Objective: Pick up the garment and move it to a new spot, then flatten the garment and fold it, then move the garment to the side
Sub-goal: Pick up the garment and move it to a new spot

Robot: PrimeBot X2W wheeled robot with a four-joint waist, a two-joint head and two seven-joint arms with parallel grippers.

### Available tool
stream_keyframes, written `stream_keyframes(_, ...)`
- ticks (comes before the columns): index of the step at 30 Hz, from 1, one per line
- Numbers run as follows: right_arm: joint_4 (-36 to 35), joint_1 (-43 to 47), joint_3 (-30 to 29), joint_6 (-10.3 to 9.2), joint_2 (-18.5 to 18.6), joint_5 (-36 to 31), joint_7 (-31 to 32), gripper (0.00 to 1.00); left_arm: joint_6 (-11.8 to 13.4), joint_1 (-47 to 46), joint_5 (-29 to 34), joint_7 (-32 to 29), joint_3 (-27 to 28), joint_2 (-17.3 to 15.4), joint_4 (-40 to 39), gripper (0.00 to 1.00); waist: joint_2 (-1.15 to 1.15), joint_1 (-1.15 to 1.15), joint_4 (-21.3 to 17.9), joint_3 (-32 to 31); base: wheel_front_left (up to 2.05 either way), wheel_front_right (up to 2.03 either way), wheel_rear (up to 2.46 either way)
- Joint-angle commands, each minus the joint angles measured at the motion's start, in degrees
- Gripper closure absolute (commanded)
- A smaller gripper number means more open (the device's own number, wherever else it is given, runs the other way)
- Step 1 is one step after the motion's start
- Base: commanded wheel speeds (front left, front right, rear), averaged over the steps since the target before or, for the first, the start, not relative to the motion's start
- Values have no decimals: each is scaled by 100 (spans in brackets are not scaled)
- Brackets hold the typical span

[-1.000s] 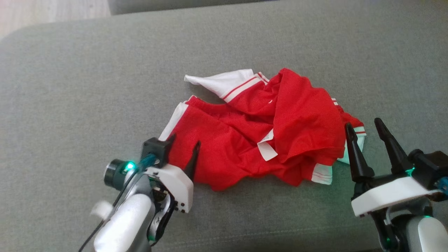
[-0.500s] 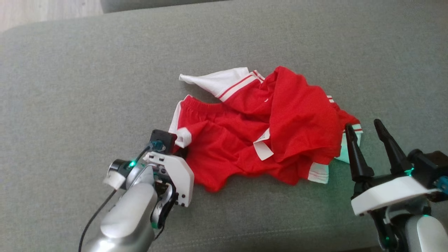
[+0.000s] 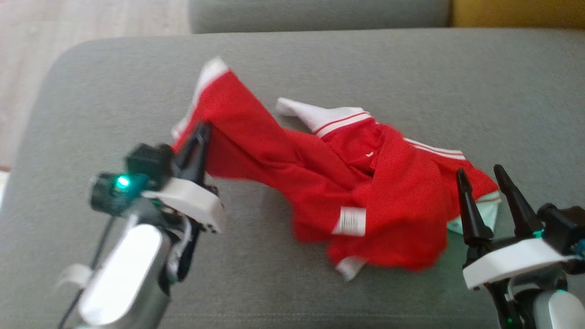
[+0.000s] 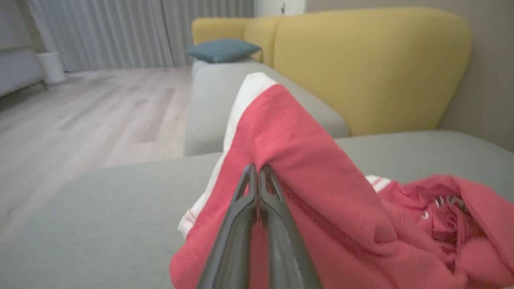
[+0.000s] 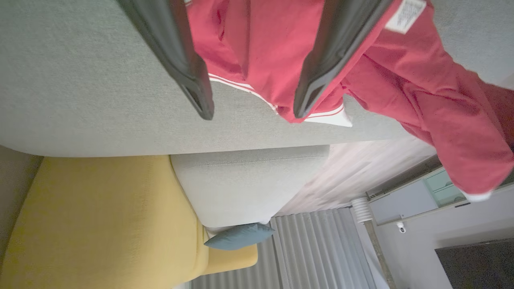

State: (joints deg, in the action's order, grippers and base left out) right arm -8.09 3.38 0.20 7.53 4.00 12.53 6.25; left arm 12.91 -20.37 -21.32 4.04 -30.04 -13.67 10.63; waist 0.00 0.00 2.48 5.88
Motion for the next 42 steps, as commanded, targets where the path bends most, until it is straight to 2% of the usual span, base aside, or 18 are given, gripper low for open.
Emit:
stream_keyframes(1,-231,-56,108,-4,-12,18,-14,0,111,-195,66,89,396,-265,-552,100,0,0,274,-159,0,0,0)
stream_keyframes(4,-244,-22,108,-4,-26,37,-4,0,204,-240,102,64,573,-455,-973,100,0,0,428,-206,0,0,0)
stream_keyframes(7,-258,24,102,-4,-47,69,4,0,305,-434,188,-44,841,-768,-1426,100,0,0,672,-245,0,0,0)
stream_keyframes(8,-265,42,111,-4,-56,82,10,0,322,-630,229,-158,1005,-973,-1609,100,0,0,818,-243,0,0,0)
stream_keyframes(13,-300,0,154,-4,-69,88,35,0,99,-1288,119,-327,1290,-1298,-1455,100,0,0,1085,-135,0,0,0)
stream_keyframes(18,-328,-134,224,-4,-44,76,52,0,-218,-1803,-378,-325,1563,-1277,-494,100,0,0,1126,69,0,0,0)
stream_keyframes(27,-432,-334,297,-4,145,106,145,0,-495,-1859,-930,-81,1920,-1251,1750,100,0,0,897,582,0,0,0)
stream_keyframes(28,-479,-379,290,-4,196,102,175,0,-575,-1785,-1077,-1,1981,-1163,2279,100,0,0,832,713,0,0,0)
stream_keyframes(33,-597,-482,257,-4,315,112,236,0,-897,-1650,-1379,464,2096,-874,3372,100,0,0,693,999,0,0,0)
stream_keyframes(34,-613,-498,239,-4,330,113,237,0,-972,-1638,-1433,593,2117,-794,3532,93,0,0,676,1037,0,0,0)
stream_keyframes(35,-625,-513,220,-4,343,113,233,0,-1032,-1631,-1473,714,2139,-725,3672,57,0,0,661,1061,0,0,0)
stream_keyframes(36,-628,-526,208,-4,354,114,229,0,-1059,-1622,-1475,838,2159,-681,3782,0,0,0,644,1070,0,0,0)
stream_keyframes(40,-592,-576,177,-4,356,107,178,0,-1063,-1432,-1340,1077,2263,-576,3882,0,0,0,544,996,0,0,0)
stream_keyframes(42,-554,-575,166,-4,335,102,139,0,-964,-1235,-1118,1090,2441,-577,3484,0,0,0,501,908,0,0,0)
